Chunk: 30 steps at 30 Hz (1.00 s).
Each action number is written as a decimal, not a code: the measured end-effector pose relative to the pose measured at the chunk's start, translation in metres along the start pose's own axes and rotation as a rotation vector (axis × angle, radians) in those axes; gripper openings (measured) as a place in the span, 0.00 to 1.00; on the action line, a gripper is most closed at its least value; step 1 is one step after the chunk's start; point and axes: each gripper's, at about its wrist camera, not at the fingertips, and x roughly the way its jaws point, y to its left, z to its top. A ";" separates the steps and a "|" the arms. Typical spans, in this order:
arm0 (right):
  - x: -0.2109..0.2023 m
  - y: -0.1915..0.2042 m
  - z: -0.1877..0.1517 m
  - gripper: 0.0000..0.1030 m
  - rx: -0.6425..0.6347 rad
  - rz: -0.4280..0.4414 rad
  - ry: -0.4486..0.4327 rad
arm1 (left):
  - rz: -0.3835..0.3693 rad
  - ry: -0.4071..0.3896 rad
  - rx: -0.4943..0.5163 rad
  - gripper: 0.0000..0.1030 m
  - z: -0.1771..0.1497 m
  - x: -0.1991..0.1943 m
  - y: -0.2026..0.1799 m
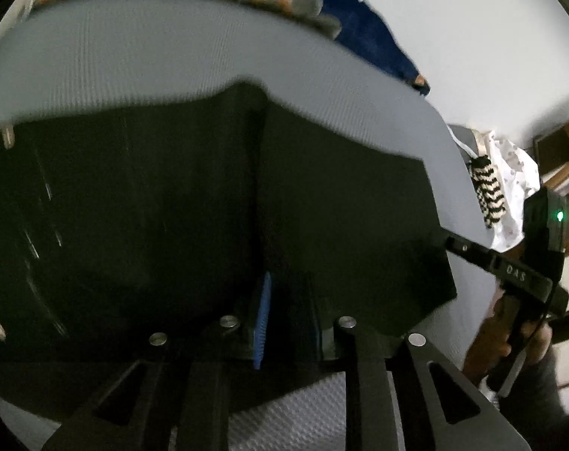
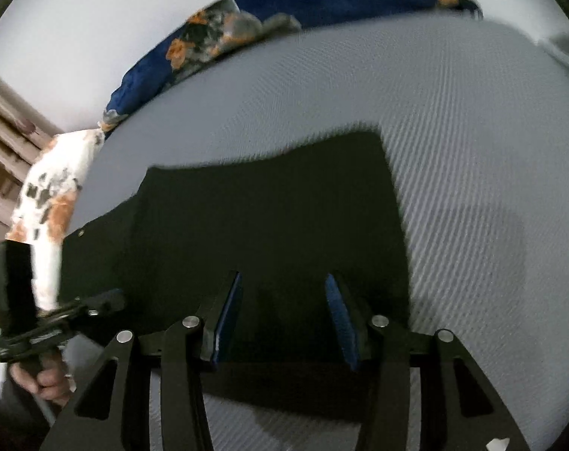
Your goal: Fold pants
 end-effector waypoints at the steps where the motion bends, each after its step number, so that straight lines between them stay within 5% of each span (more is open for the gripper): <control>1: 0.000 0.000 0.006 0.43 -0.013 -0.017 -0.014 | 0.010 -0.025 0.028 0.20 0.005 -0.002 -0.005; 8: 0.017 -0.001 0.052 0.41 -0.090 -0.144 -0.056 | 0.089 -0.116 0.124 0.21 0.042 0.020 -0.021; 18: 0.042 -0.009 0.066 0.35 -0.073 -0.169 -0.003 | 0.126 -0.050 0.143 0.21 0.067 0.063 -0.011; 30: 0.013 -0.008 -0.005 0.35 -0.047 -0.114 0.071 | 0.098 -0.028 0.071 0.32 0.024 0.006 0.019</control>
